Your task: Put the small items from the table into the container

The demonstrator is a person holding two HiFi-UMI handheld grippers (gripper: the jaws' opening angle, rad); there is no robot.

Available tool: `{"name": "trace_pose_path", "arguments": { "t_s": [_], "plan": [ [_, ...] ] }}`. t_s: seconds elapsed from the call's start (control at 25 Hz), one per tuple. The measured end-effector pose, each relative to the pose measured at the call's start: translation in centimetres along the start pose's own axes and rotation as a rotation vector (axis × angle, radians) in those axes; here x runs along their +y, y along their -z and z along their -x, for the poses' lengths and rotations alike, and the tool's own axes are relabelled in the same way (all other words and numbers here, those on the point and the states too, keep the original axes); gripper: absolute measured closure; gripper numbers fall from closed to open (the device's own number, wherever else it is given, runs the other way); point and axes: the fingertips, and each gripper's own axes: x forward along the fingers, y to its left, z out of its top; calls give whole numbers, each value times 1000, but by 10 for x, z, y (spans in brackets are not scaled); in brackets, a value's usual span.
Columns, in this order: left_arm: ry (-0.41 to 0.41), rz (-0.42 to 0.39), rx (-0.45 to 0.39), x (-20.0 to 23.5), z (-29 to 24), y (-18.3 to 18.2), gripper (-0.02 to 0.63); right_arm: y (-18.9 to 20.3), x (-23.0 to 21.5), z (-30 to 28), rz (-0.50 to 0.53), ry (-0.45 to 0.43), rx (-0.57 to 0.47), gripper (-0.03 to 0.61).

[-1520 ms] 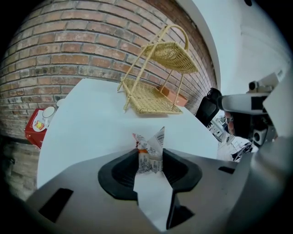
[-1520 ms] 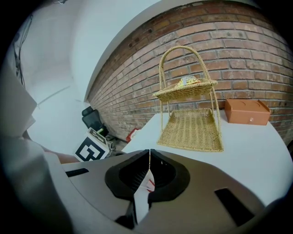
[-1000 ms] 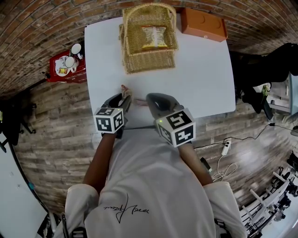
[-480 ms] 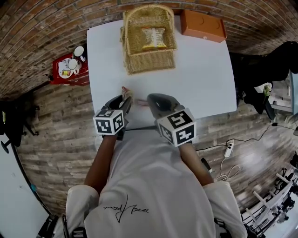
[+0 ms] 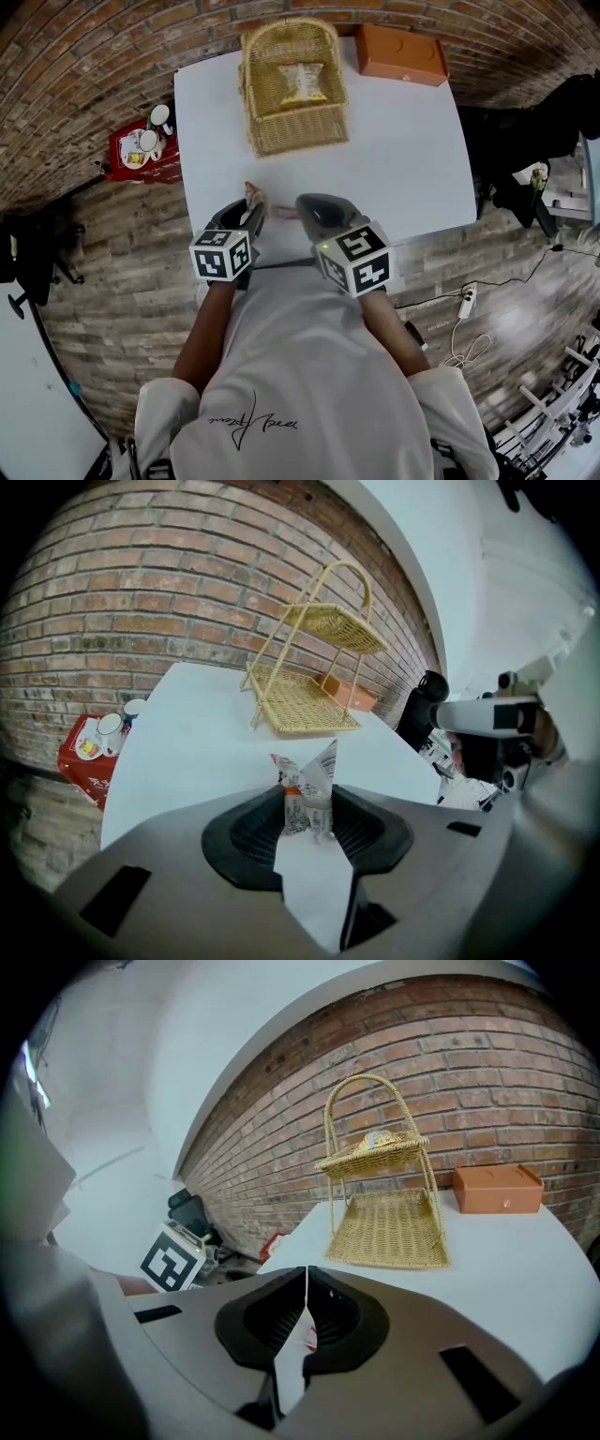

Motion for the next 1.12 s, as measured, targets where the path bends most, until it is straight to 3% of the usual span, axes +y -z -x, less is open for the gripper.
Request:
{"name": "trace_pose_path", "arguments": {
  "t_s": [1.12],
  "plan": [
    [56, -22, -91, -24, 9, -53, 468, -4, -1, 0, -15, -5, -21, 555]
  ]
}}
